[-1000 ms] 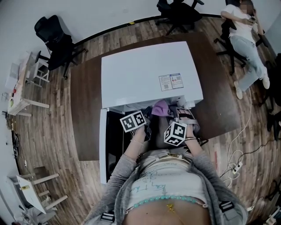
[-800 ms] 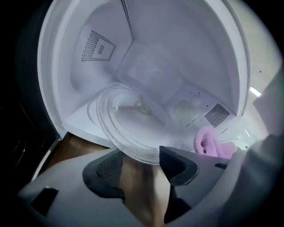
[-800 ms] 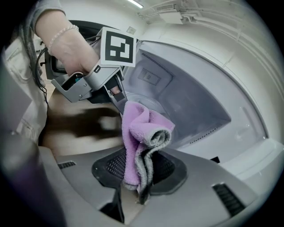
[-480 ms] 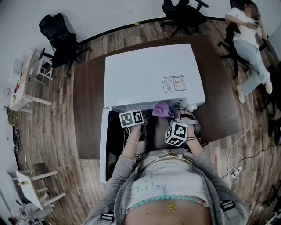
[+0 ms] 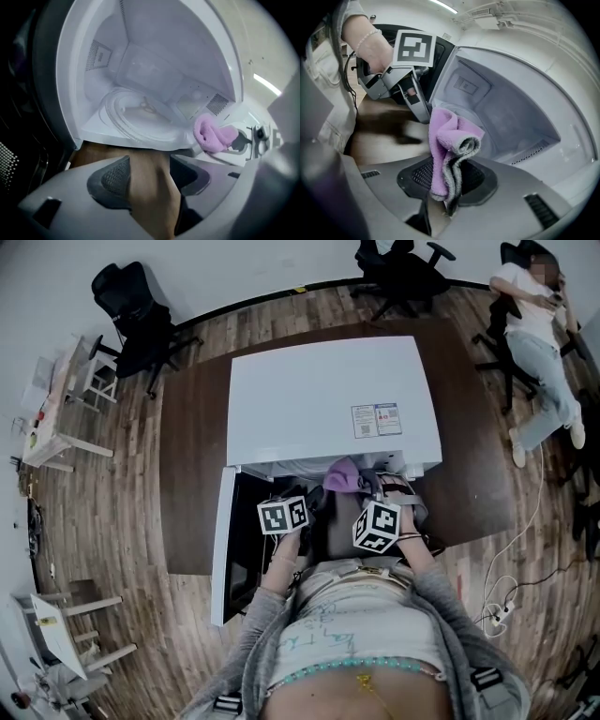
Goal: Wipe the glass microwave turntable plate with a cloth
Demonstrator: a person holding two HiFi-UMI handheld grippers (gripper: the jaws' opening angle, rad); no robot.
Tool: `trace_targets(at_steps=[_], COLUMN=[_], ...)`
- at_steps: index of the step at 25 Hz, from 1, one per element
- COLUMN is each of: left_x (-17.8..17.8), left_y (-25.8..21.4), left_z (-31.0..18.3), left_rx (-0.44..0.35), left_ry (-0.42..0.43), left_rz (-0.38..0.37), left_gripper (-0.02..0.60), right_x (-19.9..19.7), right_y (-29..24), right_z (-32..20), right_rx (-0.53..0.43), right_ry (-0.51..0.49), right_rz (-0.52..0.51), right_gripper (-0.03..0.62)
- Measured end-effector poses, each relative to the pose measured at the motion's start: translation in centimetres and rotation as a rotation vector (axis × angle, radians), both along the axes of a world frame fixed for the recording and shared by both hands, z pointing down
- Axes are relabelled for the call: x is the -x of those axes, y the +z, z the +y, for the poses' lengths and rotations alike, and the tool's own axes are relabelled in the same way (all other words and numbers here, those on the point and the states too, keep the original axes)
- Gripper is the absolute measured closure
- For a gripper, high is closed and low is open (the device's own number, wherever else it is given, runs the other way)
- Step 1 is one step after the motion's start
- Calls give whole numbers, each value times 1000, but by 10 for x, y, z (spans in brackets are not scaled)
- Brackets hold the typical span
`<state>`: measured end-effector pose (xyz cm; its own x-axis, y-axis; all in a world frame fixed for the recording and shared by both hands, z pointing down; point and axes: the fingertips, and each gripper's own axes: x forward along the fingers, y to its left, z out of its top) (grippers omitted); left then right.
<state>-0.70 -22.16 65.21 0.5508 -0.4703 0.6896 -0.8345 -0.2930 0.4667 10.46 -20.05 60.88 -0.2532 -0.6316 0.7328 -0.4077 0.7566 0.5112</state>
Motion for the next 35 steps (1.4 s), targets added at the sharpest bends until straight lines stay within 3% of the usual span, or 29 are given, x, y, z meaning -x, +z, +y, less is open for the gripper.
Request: trace_targets(at_steps=[6,7,9,14,28,35], left_x=[-2,-3,-4,-10,-27,-28], left_y=[-12,-13,-15,-21,-43,-63], left_z=[12,14,18,29,57,67], left_rx=[-91,-96,-109,-125,-140,-182], left_ry=[64,71,75,77,25,10], left_rz=[-78,-84,-93,-64,17,12], left_gripper=[325,353,472,559,571,571], right_x=[2,2,3,5,7,10], right_y=[2,2,2,3,1,-10], right_z=[0,1,3,9,28,37], right_rx=[9,10,11,14,25,8], right_ry=[-3,-4,-9,-24,-40,-44], right_rz=[-6,-6,-6,-3,-12,-55], right_gripper=[470,470,470,470,470,470])
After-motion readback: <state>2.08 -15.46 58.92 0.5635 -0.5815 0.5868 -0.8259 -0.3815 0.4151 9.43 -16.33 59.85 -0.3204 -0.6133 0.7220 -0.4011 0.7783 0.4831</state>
